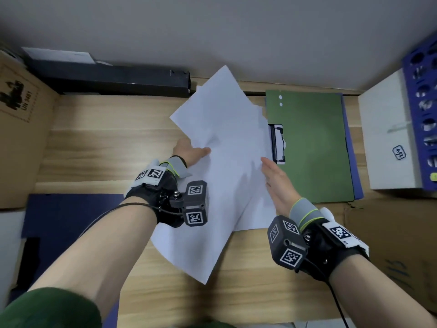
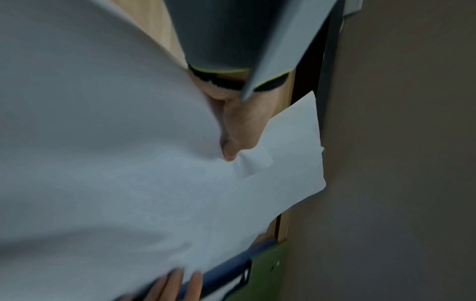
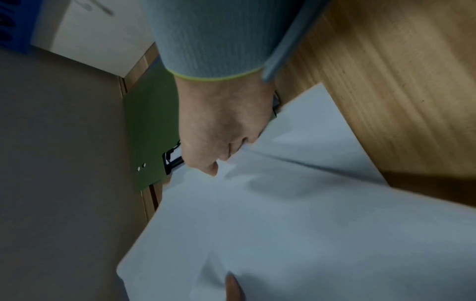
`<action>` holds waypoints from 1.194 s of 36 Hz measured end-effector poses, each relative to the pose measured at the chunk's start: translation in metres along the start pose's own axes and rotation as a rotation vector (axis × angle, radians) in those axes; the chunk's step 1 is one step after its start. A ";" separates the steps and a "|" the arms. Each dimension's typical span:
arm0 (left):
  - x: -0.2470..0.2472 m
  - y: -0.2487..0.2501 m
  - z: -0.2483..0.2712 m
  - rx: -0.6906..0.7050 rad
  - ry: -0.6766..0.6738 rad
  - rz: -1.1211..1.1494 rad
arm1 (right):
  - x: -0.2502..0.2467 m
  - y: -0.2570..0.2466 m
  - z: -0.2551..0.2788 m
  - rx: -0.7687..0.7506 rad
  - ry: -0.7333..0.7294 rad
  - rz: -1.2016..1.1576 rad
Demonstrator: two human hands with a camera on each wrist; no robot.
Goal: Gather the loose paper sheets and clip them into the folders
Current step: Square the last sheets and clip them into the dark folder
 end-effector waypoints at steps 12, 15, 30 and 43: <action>-0.074 -0.113 0.054 -0.201 -0.129 -0.258 | -0.007 0.018 0.015 0.067 0.123 0.111; -0.070 -0.146 0.057 -0.175 -0.186 -0.331 | 0.007 0.025 0.026 0.072 0.092 0.148; -0.070 -0.132 0.135 0.071 -0.245 -0.286 | 0.035 0.063 0.065 -0.003 0.064 0.216; -0.077 -0.125 0.153 0.184 -0.194 -0.027 | 0.041 0.084 0.078 0.078 -0.085 0.255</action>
Point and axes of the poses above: each hand's wrist, its own z-axis away from the middle knuckle, its own x-axis out of the palm, y = z × x, the point moved 5 cm from there along -z, towards the middle knuckle, and after that the axes turned 2 degrees about y, right-handed, at the moved point
